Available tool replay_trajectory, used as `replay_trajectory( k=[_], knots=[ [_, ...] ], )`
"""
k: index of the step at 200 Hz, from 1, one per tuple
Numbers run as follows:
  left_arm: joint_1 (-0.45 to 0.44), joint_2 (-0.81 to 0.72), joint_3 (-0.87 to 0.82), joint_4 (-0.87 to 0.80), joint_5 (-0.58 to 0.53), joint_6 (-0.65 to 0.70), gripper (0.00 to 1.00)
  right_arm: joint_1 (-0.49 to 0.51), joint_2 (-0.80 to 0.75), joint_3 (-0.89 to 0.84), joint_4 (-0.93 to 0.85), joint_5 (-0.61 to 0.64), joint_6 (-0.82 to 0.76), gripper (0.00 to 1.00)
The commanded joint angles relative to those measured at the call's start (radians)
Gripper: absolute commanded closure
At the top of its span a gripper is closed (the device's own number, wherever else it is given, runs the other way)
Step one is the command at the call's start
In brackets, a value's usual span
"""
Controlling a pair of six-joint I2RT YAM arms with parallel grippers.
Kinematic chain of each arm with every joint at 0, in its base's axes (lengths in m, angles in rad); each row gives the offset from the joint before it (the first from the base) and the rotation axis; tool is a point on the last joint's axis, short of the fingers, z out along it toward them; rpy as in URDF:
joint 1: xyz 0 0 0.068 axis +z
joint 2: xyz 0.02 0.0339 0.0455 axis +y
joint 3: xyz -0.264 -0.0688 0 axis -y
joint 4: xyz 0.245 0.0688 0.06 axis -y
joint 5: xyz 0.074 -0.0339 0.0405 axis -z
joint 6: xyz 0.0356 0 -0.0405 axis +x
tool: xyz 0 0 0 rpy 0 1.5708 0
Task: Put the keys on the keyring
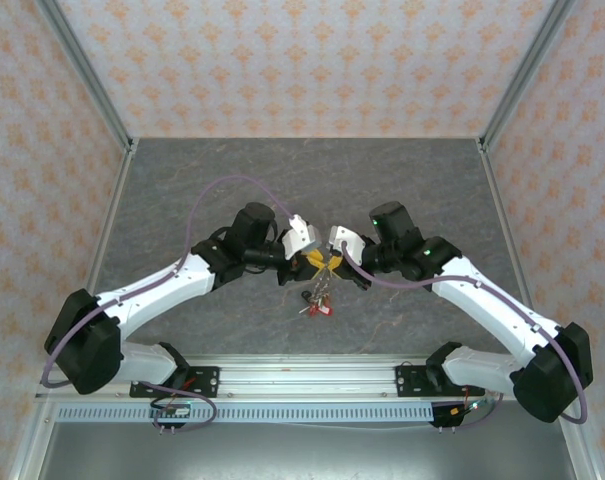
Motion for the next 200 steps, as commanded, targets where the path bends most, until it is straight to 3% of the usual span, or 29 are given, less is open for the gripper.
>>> replay_trajectory(
  k=[1,65,114,157,200],
  knots=[
    [-0.005,0.016,0.044,-0.056,0.022,0.040,0.75,0.008,-0.016,0.040,0.036,-0.035,-0.014,1.00],
    [-0.008,0.038,0.067,-0.145,0.017,0.099,0.76,0.008,-0.023,0.026,0.067,-0.033,-0.007,1.00],
    [-0.009,0.032,0.058,-0.083,0.030,0.065,0.88,0.007,-0.027,0.029,0.076,-0.048,0.007,1.00],
    [-0.011,0.037,0.062,-0.027,0.041,0.027,0.80,0.008,-0.030,0.015,0.078,-0.055,0.018,1.00],
    [-0.013,0.032,0.061,-0.055,0.036,0.045,0.86,0.008,-0.044,0.002,0.093,-0.039,0.024,1.00]
  ],
)
